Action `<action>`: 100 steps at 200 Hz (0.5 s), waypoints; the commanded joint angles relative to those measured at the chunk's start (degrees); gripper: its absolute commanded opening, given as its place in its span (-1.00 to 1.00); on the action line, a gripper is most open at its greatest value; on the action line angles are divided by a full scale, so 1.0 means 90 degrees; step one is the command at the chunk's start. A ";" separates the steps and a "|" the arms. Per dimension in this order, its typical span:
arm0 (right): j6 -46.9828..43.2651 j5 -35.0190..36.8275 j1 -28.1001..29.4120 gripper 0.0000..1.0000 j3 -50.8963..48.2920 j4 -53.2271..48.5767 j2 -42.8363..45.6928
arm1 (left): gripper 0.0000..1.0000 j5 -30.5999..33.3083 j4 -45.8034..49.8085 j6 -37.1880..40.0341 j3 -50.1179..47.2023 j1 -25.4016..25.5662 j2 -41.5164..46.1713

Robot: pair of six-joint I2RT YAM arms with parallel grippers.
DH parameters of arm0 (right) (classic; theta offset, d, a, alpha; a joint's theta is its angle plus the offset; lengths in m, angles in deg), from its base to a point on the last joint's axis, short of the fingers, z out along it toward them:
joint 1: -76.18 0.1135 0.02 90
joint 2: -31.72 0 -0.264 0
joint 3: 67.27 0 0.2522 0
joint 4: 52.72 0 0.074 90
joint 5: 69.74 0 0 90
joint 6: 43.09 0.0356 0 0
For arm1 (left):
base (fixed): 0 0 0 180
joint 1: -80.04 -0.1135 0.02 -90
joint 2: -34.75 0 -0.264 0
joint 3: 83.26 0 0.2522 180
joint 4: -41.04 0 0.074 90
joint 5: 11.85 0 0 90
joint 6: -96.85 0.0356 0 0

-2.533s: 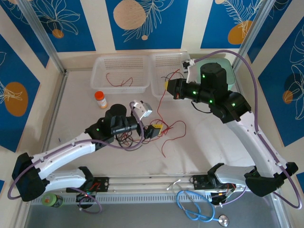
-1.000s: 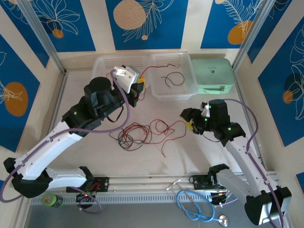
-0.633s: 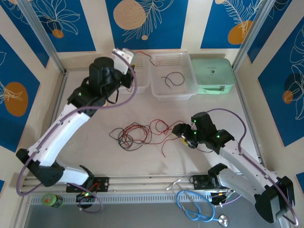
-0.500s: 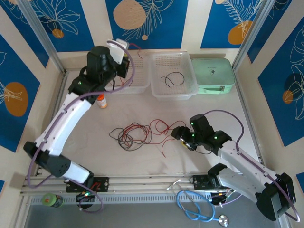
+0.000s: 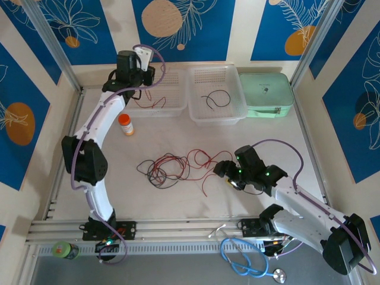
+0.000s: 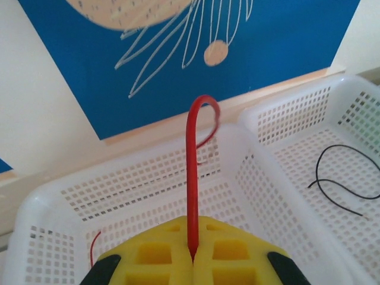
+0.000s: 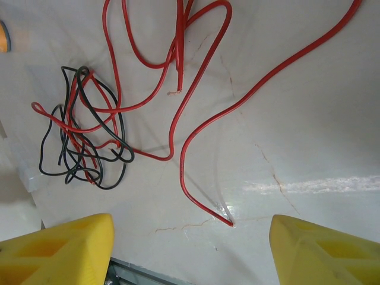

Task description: Untangle the cables

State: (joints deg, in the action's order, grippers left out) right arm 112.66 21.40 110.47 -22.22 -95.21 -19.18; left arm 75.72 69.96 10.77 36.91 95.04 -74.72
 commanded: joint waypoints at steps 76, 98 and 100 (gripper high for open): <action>0.0099 0.0161 0.0038 0.39 0.0058 -0.0102 -0.0229 | -1.00 0.0183 0.1010 -0.0469 0.1157 -0.0053 -0.1915; 0.0125 0.0146 0.0063 0.38 0.0088 -0.0138 -0.0412 | -1.00 0.0262 0.2299 -0.0766 0.2413 -0.0056 -0.2743; 0.0133 0.0146 0.0067 0.37 0.0088 -0.0145 -0.0422 | -1.00 0.0261 0.2378 -0.0797 0.2488 -0.0056 -0.2794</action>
State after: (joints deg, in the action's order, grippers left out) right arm 113.21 21.84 110.49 -22.20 -95.26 -21.74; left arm 75.96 77.94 7.38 49.65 94.80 -94.59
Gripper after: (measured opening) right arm 0.691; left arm 0.051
